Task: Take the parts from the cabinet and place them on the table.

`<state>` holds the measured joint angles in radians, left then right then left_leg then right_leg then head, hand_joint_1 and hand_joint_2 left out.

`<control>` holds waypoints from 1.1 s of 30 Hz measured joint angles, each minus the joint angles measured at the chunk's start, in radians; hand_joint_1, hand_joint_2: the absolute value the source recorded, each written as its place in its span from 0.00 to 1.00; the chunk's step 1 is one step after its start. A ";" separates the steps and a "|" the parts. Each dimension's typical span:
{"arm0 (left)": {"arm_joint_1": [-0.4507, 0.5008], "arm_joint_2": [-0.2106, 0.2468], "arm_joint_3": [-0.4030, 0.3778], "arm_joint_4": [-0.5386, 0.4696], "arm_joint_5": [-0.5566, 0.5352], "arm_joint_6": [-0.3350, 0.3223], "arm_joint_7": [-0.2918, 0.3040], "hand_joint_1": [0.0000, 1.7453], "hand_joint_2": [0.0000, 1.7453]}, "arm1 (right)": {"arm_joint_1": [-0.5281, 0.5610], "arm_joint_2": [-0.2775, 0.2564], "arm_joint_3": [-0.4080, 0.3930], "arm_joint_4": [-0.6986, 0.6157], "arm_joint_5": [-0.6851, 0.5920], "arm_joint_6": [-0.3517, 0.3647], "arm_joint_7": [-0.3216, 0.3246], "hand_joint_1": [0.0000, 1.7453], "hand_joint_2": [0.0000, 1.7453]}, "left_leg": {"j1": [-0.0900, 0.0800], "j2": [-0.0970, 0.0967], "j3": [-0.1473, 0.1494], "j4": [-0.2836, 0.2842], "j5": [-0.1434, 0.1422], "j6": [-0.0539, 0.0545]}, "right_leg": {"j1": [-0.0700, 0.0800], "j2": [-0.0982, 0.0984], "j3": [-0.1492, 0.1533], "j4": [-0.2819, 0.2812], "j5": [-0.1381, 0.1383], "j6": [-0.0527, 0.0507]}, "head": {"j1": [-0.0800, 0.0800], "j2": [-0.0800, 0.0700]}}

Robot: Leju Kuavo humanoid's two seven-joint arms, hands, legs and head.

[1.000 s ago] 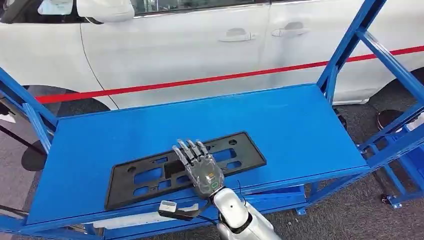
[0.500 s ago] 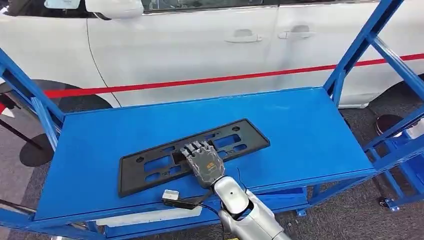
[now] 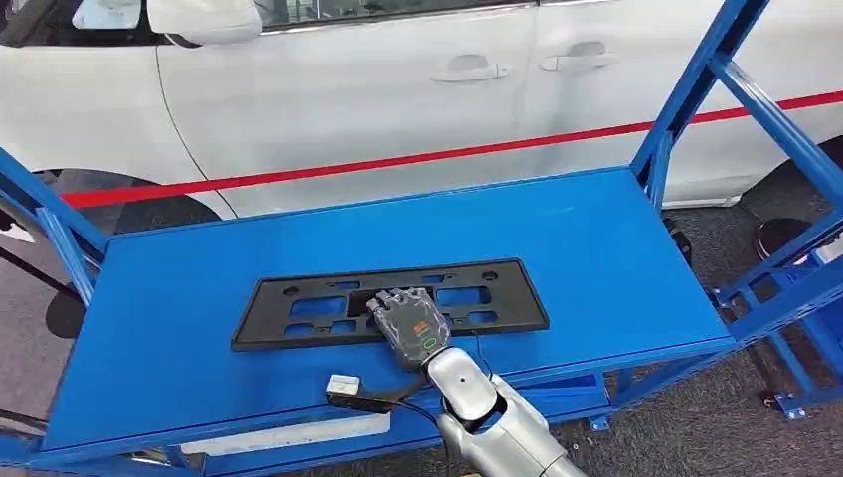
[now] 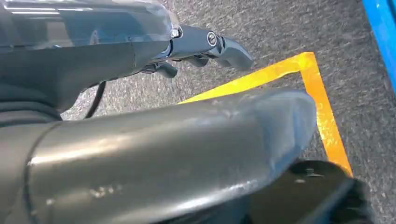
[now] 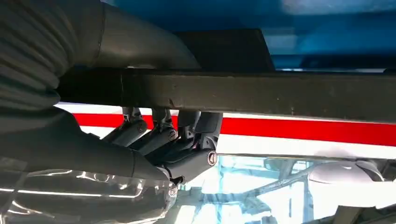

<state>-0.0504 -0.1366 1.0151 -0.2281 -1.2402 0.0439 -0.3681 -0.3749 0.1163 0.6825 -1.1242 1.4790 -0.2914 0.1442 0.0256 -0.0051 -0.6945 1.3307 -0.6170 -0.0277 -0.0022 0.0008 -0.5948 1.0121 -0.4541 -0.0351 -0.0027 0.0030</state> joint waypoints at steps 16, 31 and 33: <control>0.001 -0.009 0.016 0.000 0.000 0.004 0.001 0.00 0.00 | 0.032 -0.010 -0.002 -0.043 -0.178 -0.008 -0.092 1.00 1.00 | -0.003 0.009 0.142 -0.328 0.161 0.053 | -0.010 0.004 -0.118 0.279 -0.121 0.061 | 0.010 0.000; 0.003 -0.028 0.063 0.000 0.008 0.016 -0.017 0.00 0.00 | 0.167 -0.021 -0.019 -0.475 -0.627 -0.037 -0.262 1.00 1.00 | 0.002 0.009 0.021 -0.024 0.013 -0.001 | -0.003 -0.001 0.020 -0.004 -0.012 0.008 | 0.001 0.000; 0.002 -0.029 0.065 0.000 0.010 0.016 -0.021 0.00 0.00 | 0.181 -0.024 -0.024 -0.497 -0.698 -0.054 -0.306 1.00 1.00 | 0.002 0.009 0.075 -0.147 0.089 0.006 | -0.002 0.000 0.021 0.001 -0.016 0.009 | 0.001 0.000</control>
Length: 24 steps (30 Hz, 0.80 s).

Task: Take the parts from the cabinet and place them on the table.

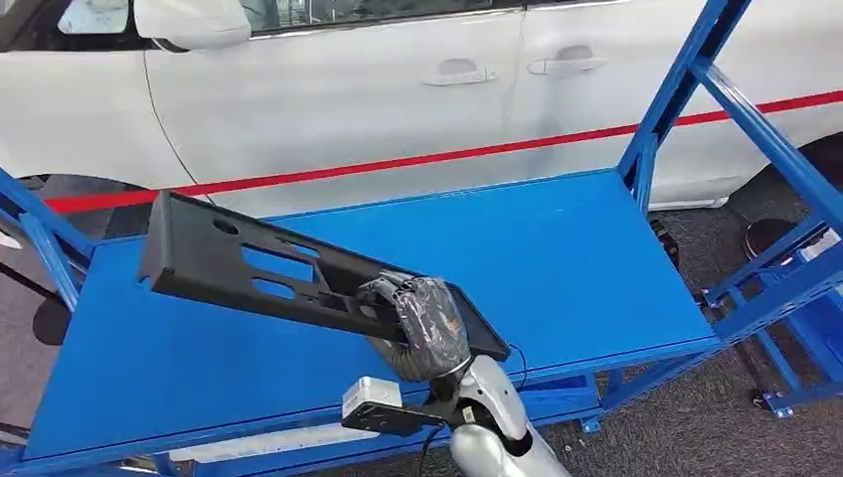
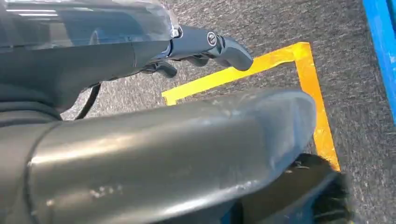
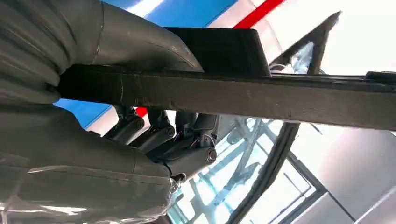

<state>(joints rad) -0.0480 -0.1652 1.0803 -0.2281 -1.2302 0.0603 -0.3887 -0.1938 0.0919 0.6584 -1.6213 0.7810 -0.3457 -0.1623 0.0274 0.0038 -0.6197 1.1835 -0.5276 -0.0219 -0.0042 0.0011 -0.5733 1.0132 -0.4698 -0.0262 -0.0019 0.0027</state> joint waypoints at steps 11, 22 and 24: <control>0.000 -0.009 0.029 0.000 0.001 0.018 -0.023 0.00 0.00 | 0.144 -0.053 -0.133 -0.317 -0.595 0.033 -0.210 1.00 1.00 | -0.009 -0.003 0.062 -0.166 0.054 0.048 | -0.002 0.000 -0.115 0.232 -0.128 0.049 | 0.008 0.000; -0.001 -0.016 0.070 0.000 0.016 0.041 -0.018 0.00 0.00 | 0.313 -0.039 -0.257 -0.349 -0.713 0.054 -0.257 1.00 1.00 | -0.019 -0.011 0.074 -0.169 0.042 0.017 | 0.001 0.002 -0.015 0.006 -0.001 0.019 | 0.008 0.000; 0.000 -0.016 0.075 0.000 0.016 0.041 -0.020 0.00 0.00 | 0.341 -0.025 -0.269 -0.356 -0.721 0.071 -0.271 1.00 1.00 | -0.016 -0.009 0.061 -0.120 -0.004 0.007 | -0.006 -0.002 -0.007 -0.001 0.005 0.006 | 0.004 0.000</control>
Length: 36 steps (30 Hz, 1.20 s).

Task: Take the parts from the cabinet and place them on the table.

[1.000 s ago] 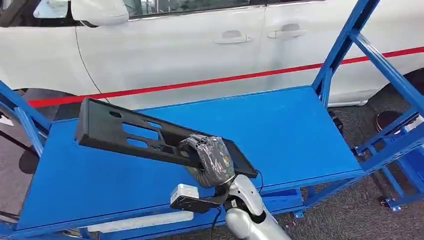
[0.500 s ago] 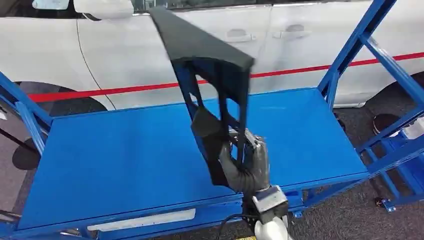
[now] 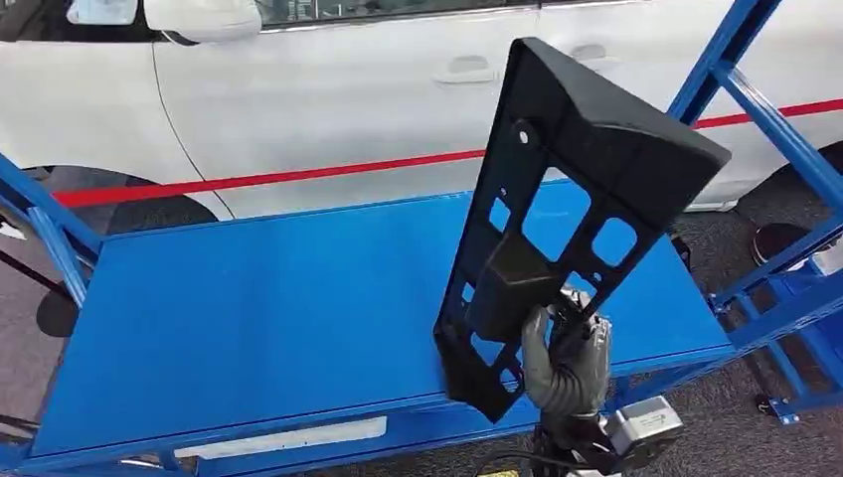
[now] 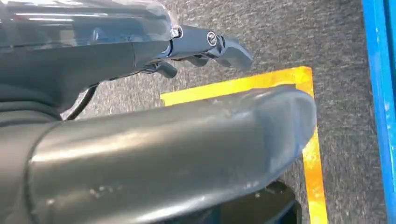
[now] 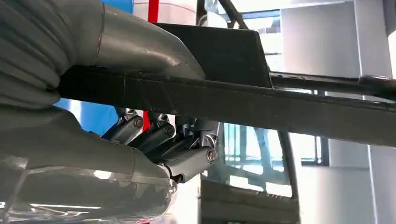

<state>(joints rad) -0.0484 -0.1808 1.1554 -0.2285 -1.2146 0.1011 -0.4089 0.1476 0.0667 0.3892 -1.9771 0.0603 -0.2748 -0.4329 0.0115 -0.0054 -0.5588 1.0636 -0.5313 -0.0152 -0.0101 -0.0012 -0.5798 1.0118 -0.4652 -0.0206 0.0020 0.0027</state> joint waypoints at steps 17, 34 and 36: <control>0.003 -0.001 0.023 -0.004 -0.008 -0.010 0.003 0.00 0.00 | 0.139 0.040 -0.039 0.000 0.045 0.070 -0.110 1.00 1.00 | -0.001 0.008 0.011 -0.062 0.070 0.054 | -0.001 0.004 -0.075 0.172 -0.136 0.044 | 0.009 0.000; 0.002 0.002 0.045 -0.005 -0.012 -0.023 0.029 0.00 0.00 | 0.151 0.054 -0.053 0.040 0.043 0.130 -0.143 1.00 1.00 | 0.002 0.004 -0.133 0.245 -0.100 -0.009 | 0.002 -0.004 0.024 -0.012 -0.012 -0.013 | 0.005 0.000; 0.002 0.002 0.045 -0.005 -0.012 -0.023 0.030 0.00 0.00 | 0.152 0.054 -0.053 0.047 0.043 0.132 -0.143 1.00 1.00 | 0.002 0.004 -0.099 0.250 -0.058 -0.006 | 0.006 -0.006 -0.001 -0.005 0.002 -0.012 | 0.006 0.000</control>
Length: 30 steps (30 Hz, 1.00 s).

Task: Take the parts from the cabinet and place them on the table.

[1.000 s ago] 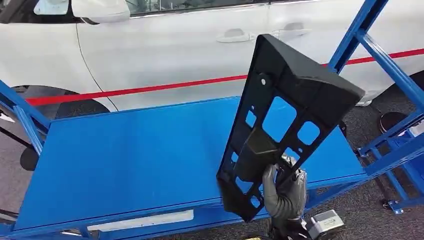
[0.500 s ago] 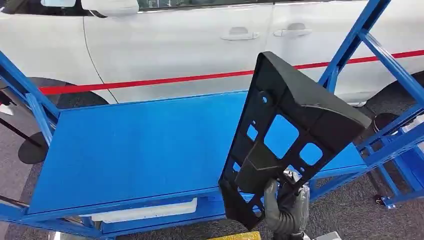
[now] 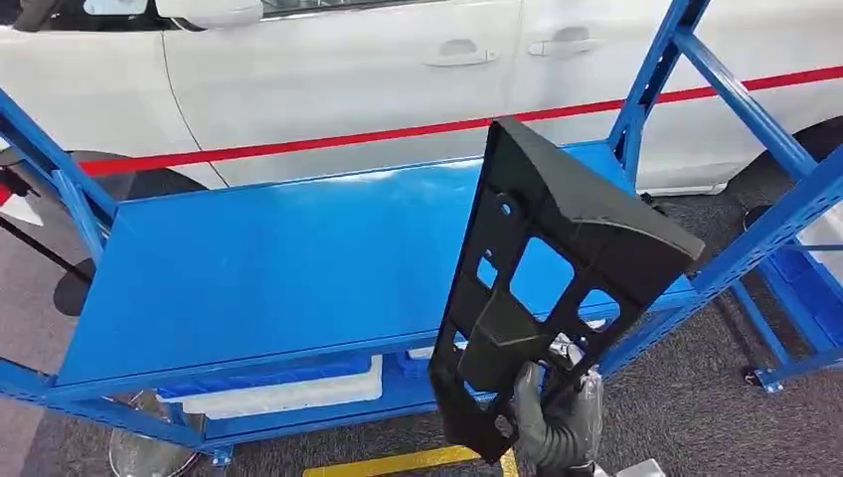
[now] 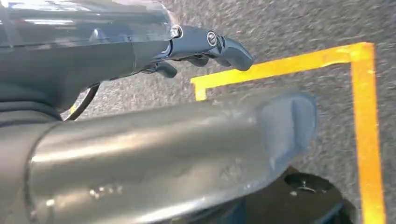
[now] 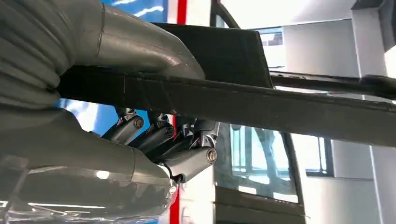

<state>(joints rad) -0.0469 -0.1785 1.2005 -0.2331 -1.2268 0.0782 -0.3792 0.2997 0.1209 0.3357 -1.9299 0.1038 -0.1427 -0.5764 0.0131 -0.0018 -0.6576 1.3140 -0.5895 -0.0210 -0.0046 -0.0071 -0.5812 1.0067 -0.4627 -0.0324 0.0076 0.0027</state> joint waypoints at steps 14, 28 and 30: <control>-0.009 0.007 0.006 -0.003 0.001 -0.003 0.002 0.00 0.00 | 0.003 -0.001 0.000 0.017 -0.003 0.004 -0.007 1.00 1.00 | -0.008 0.012 0.129 -0.335 0.130 0.060 | -0.011 0.006 -0.115 0.311 -0.165 0.065 | 0.004 0.000; -0.005 0.010 0.024 -0.006 0.006 -0.019 0.002 0.00 0.00 | 0.016 0.000 -0.001 0.024 -0.011 0.005 -0.009 1.00 1.00 | 0.001 0.006 -0.021 -0.045 -0.041 -0.003 | -0.010 -0.001 0.044 -0.009 -0.025 0.003 | -0.001 0.000; -0.006 0.010 0.025 -0.006 0.006 -0.019 0.002 0.00 0.00 | 0.019 0.000 -0.001 0.026 -0.013 0.007 -0.010 1.00 1.00 | 0.000 0.006 -0.011 0.009 -0.017 -0.003 | -0.006 -0.003 0.015 -0.003 -0.008 0.004 | -0.001 0.000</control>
<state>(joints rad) -0.0526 -0.1690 1.2253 -0.2392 -1.2203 0.0595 -0.3769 0.3187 0.1209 0.3349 -1.9043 0.0912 -0.1358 -0.5863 0.0135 0.0042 -0.6687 1.3231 -0.6067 -0.0238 -0.0108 -0.0099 -0.5665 1.0038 -0.4702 -0.0285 0.0069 0.0027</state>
